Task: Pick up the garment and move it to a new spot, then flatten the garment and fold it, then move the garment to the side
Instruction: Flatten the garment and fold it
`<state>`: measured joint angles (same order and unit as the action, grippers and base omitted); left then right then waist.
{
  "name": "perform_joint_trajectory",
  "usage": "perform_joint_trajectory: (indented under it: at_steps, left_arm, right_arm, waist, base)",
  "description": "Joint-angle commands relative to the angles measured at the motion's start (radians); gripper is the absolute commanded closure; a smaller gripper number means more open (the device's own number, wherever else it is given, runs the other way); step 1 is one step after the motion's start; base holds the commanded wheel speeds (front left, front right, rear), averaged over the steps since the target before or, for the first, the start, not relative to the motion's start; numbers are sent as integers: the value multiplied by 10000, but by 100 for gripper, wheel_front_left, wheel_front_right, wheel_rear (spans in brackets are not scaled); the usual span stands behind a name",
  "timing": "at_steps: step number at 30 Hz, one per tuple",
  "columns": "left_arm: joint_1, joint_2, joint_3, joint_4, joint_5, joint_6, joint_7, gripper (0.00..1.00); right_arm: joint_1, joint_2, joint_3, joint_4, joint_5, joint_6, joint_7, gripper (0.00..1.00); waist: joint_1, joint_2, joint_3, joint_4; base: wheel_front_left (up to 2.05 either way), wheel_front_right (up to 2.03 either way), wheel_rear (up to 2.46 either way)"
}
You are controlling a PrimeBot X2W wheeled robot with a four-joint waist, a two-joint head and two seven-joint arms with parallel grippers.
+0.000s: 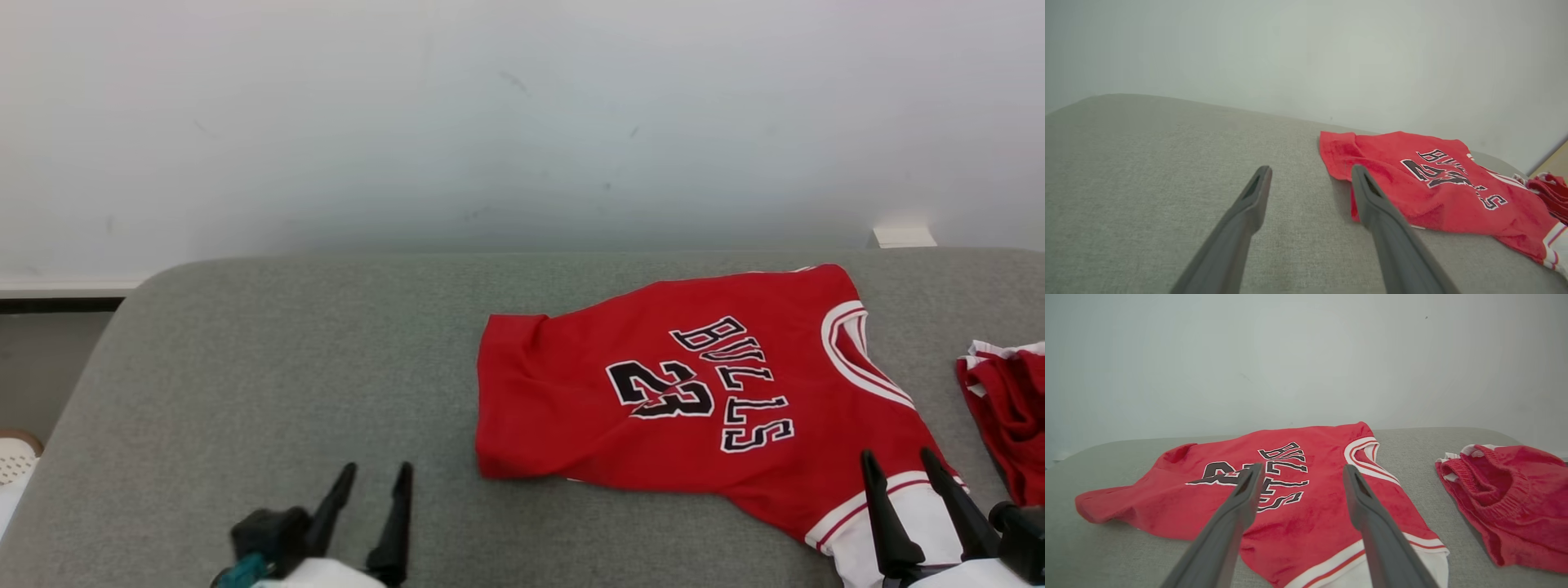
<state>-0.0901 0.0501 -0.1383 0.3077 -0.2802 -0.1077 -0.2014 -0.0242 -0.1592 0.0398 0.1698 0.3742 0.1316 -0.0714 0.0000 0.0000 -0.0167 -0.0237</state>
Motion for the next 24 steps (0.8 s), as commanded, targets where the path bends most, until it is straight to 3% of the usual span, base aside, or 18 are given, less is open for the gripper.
perform_joint_trajectory:
  at_steps: [1,12,24]
  left_arm:
    - [-197,87,-110,28,-39,-58,180,0]
    - [-1288,573,-1132,875,-871,-217,3678,0]
    - [-2582,1110,-1165,2221,-1937,-230,4482,0]
  right_arm:
    - [-90,-58,15,82,104,-22,-35,0]
    - [-356,64,393,667,350,-21,-616,0]
    - [-837,94,779,1256,617,-21,-1102,0]
  waist:
    - [0,0,-20,-87]
    - [0,0,140,-1087]
    - [0,0,763,-2065]
  base:
    - [0,0,0]
    - [0,0,0]
    - [0,0,0]
